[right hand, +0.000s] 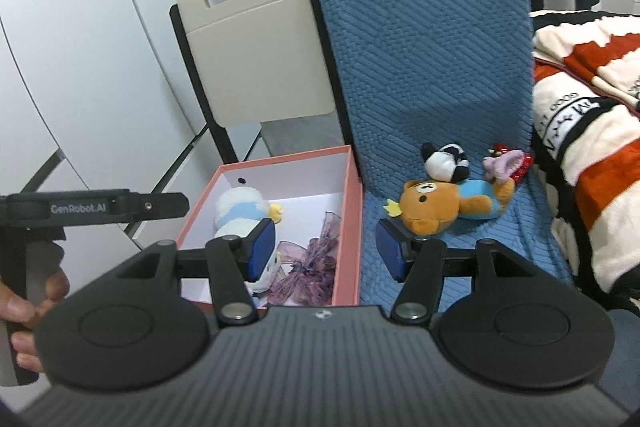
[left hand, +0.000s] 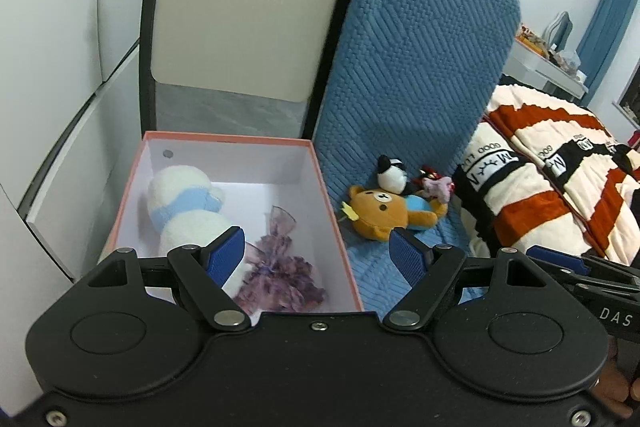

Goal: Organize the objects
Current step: 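Withdraw both open tools from the box back toward the chair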

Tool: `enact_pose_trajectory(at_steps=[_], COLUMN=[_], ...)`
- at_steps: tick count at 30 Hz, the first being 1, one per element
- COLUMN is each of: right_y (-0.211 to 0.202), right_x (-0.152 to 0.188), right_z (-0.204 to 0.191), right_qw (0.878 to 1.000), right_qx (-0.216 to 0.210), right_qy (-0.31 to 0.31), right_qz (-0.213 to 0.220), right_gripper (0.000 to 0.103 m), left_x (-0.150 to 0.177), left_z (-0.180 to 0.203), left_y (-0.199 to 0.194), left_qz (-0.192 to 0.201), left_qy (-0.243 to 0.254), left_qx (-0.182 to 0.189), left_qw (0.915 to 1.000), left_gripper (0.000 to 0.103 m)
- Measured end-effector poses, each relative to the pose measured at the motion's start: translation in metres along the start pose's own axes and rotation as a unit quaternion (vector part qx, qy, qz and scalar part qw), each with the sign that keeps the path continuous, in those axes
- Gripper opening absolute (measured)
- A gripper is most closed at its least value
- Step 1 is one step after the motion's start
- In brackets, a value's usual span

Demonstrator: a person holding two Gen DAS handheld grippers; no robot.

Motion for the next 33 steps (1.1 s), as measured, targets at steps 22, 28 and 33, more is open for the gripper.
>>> enact_pose_trajectory(at_steps=[22,28,33], right_y=[-0.047,-0.041,-0.030], right_x=[0.061,0.076,0.087], right_z=[0.074,0.096,0.112], right_qw=[0.999,0.999,0.999], right_qx=[0.030,0.035,0.039], right_qy=[-0.005,0.019,0.021], right_qz=[0.014,0.018,0.017], right_gripper=[0.059,0.059,0.059], left_x=[0.071,0.083,0.092], left_z=[0.091,0.109,0.112], left_y=[-0.004,0.012,0.030], left_qz=[0.030,0.025,0.017], left_qy=[0.041,0.046,0.034], left_qx=[0.036,0.040,0.041], left_qw=[0.9981,0.9978,0.9984], left_gripper=[0.078,0.078,0.078])
Point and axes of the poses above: each gripper's, at about its wrist camera, not at the fingertips, and y roughly the way its jaws point, z to its right, x to its underside, the point moved 10 cm from there along y, roughly the way its jaws point, and after that the axes turned 13 degrees about -y, right-handed, at the moved point
